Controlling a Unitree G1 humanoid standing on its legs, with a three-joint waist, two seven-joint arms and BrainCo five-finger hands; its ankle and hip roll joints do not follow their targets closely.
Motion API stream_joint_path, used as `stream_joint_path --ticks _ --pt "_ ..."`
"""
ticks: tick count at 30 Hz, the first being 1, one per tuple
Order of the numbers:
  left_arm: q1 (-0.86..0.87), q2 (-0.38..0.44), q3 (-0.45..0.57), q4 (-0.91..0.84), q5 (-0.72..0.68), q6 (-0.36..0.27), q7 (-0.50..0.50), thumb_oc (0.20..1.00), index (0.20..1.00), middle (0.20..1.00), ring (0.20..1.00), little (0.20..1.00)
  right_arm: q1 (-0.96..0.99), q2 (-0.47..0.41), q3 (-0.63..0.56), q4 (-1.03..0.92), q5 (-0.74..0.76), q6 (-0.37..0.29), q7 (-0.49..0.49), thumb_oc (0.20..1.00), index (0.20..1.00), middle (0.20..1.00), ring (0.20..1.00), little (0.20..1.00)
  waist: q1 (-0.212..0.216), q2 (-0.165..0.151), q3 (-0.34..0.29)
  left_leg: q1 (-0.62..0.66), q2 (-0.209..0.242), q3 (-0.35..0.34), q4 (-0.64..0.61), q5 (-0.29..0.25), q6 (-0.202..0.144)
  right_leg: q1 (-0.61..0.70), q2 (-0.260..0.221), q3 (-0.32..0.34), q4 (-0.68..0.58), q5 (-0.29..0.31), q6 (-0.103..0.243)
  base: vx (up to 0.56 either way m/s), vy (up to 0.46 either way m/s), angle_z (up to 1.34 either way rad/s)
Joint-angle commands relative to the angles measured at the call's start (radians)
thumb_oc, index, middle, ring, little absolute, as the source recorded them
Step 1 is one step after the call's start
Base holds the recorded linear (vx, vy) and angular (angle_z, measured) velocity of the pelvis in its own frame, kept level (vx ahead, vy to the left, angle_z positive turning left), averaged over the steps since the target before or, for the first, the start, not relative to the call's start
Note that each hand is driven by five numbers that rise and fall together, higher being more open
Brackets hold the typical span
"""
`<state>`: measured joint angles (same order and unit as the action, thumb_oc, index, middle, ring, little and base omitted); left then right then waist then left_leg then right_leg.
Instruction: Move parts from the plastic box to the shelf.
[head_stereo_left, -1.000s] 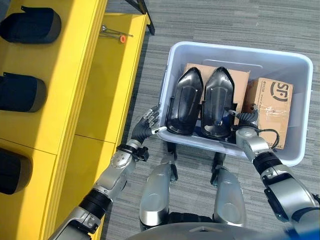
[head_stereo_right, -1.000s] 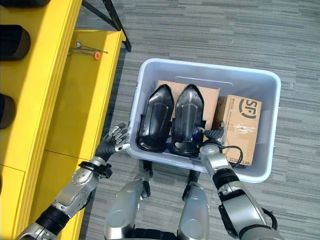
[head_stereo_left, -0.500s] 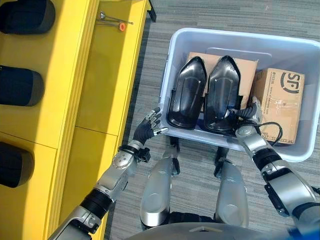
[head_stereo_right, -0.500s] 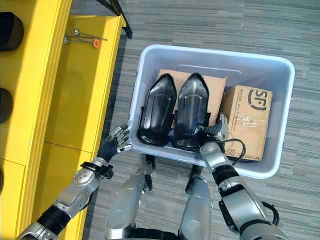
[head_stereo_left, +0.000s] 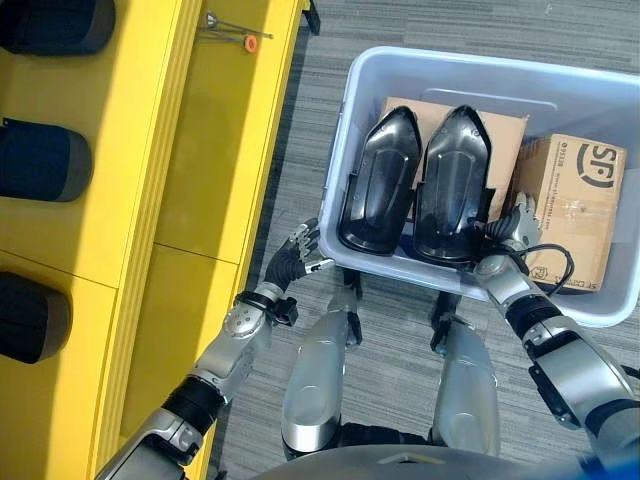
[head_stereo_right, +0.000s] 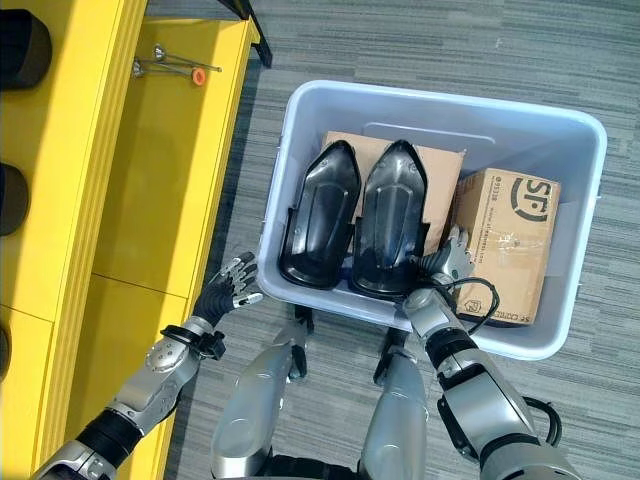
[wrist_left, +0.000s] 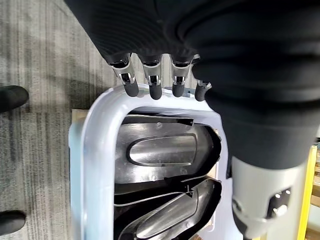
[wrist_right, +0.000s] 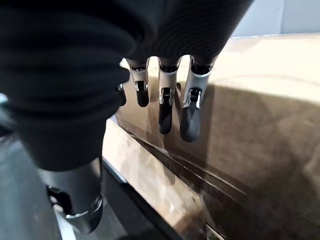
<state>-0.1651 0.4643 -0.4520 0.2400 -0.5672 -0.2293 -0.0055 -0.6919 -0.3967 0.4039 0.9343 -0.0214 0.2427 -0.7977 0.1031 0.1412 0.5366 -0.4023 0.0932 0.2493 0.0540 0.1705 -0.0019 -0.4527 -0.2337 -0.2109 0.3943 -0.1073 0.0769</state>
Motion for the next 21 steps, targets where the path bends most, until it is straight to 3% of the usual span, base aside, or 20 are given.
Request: stream_joint_path --ticks 1,8,13,21 --pt "-0.02 -0.013 -0.032 -0.021 0.015 -0.063 -0.032 1.0 1.0 1.0 1.0 1.0 -0.01 -0.041 -0.006 0.049 0.036 -0.029 -0.016 1.0 1.0 1.0 1.0 1.0 0.007 0.04 -0.017 -0.031 0.009 -0.047 0.099 -0.089 -0.032 -0.032 -0.005 -0.049 0.006 0.07 -0.007 -0.01 -0.002 0.05" --pt "-0.039 -0.026 -0.032 0.0 0.015 -0.054 -0.029 1.0 1.0 1.0 1.0 1.0 -0.03 -0.023 0.032 0.081 -0.022 -0.034 0.052 1.0 1.0 1.0 1.0 1.0 0.013 0.049 -0.017 -0.066 0.008 -0.05 0.112 -0.086 -0.032 -0.07 -0.008 -0.05 0.026 0.069 -0.011 0.0 0.0 0.01" --pt "-0.036 -0.036 -0.033 0.021 0.018 -0.06 -0.041 1.0 1.0 1.0 1.0 1.0 -0.044 -0.019 0.067 0.075 -0.102 -0.061 0.042 1.0 1.0 1.0 1.0 1.0 0.019 0.055 -0.017 -0.084 0.007 -0.052 0.121 -0.085 -0.032 -0.087 -0.014 -0.053 0.037 0.068 -0.011 0.0 0.002 0.01" --pt "-0.029 -0.042 -0.028 0.034 0.023 -0.075 -0.043 1.0 1.0 1.0 1.0 1.0 -0.033 0.02 0.076 0.059 0.035 0.005 0.043 1.0 1.0 1.0 1.0 1.0 0.02 0.053 -0.017 -0.111 0.009 -0.054 0.134 -0.087 -0.033 -0.115 -0.016 -0.047 0.047 0.07 -0.012 0.0 0.0 0.0"
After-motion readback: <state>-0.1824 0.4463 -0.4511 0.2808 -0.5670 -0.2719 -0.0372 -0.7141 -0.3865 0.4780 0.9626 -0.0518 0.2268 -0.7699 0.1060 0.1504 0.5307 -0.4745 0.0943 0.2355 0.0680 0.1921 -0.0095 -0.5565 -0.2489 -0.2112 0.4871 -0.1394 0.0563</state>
